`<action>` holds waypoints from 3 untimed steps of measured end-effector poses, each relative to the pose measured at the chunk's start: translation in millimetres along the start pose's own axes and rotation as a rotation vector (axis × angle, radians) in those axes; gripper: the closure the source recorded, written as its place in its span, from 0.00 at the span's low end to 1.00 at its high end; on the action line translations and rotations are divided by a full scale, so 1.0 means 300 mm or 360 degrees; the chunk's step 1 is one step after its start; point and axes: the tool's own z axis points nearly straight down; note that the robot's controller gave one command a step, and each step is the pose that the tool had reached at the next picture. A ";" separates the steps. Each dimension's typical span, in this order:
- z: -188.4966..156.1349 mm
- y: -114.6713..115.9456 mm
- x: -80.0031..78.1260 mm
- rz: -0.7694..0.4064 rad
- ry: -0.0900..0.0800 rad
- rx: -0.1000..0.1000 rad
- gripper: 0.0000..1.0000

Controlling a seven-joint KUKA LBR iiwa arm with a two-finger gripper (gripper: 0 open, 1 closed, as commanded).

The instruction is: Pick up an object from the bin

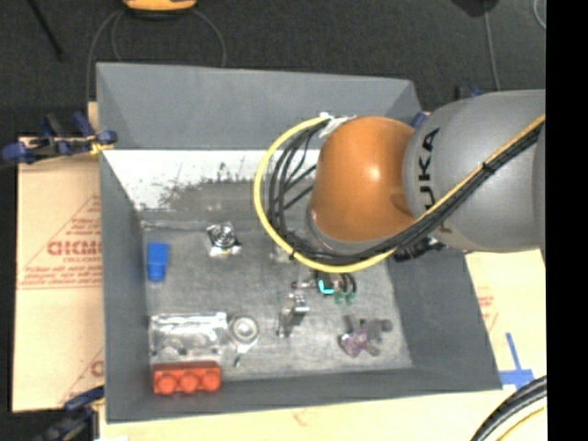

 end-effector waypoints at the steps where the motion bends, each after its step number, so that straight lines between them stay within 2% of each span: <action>1: 0.359 0.089 0.091 -0.0328 -0.0024 0.0005 0.00; 2: 0.347 0.093 0.082 -0.0322 -0.0040 0.0000 1.00; 3: 0.057 0.101 0.084 -0.0314 -0.0024 0.0005 1.00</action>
Offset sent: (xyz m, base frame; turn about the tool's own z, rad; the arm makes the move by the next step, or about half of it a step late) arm -0.0320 0.0282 -0.1106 -0.2093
